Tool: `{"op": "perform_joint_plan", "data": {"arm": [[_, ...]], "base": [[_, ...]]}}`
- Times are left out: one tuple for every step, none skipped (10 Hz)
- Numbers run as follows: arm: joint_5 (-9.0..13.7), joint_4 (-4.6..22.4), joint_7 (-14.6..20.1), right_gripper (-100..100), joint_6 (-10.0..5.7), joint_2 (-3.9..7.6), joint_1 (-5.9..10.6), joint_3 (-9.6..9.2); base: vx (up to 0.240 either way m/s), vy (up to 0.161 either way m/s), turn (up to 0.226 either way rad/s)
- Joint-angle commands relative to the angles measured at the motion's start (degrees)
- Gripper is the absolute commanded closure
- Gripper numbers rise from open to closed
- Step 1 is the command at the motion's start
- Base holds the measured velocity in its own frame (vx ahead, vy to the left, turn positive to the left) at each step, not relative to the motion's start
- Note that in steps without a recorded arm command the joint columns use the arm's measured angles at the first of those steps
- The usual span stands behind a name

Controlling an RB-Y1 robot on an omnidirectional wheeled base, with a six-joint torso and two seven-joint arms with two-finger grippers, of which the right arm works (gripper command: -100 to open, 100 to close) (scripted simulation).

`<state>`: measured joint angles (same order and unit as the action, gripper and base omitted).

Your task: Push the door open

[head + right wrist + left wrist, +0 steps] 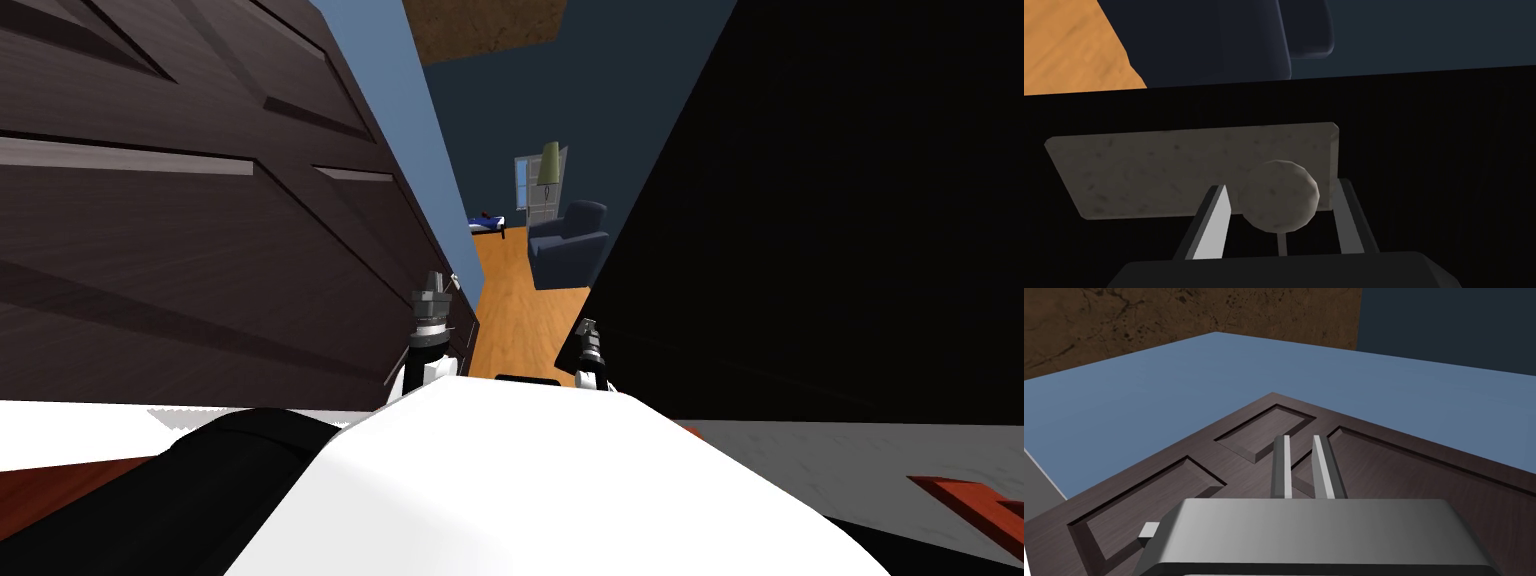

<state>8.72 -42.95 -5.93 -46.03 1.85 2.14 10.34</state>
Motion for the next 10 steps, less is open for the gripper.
{"op": "perform_joint_plan", "data": {"arm": [[0.00,-0.02,-0.01,100,0.07,0.01,-0.01,0.00],[0.00,-0.02,-0.01,100,0.07,0.01,-0.01,0.00],[0.00,-0.02,-0.01,100,0.07,0.01,-0.01,0.00],[0.00,-0.02,-0.01,100,0.07,0.01,-0.01,0.00],[0.00,-0.02,-0.01,100,0.07,0.01,-0.01,0.00],[0.41,0.10,-0.22,100,0.24,0.63,-0.07,0.68],[0.59,0.11,-0.30,100,0.26,0.87,-0.07,0.98],[0.93,0.13,-0.45,100,0.31,1.28,-0.06,1.54],[1.19,0.14,-0.56,100,0.34,1.55,-0.05,1.97],[1.47,0.16,-0.69,100,0.38,1.83,-0.04,2.45]], "base": [[-0.022,0.006,0.002],[-0.014,0.004,0.001],[-0.009,0.003,-0.001],[-0.005,0.003,-0.001],[0.000,0.000,0.000],[0.105,0.010,-0.025],[0.172,0.009,-0.043],[0.178,0.015,-0.057],[0.182,-0.001,-0.029],[0.191,0.002,-0.018]]}}
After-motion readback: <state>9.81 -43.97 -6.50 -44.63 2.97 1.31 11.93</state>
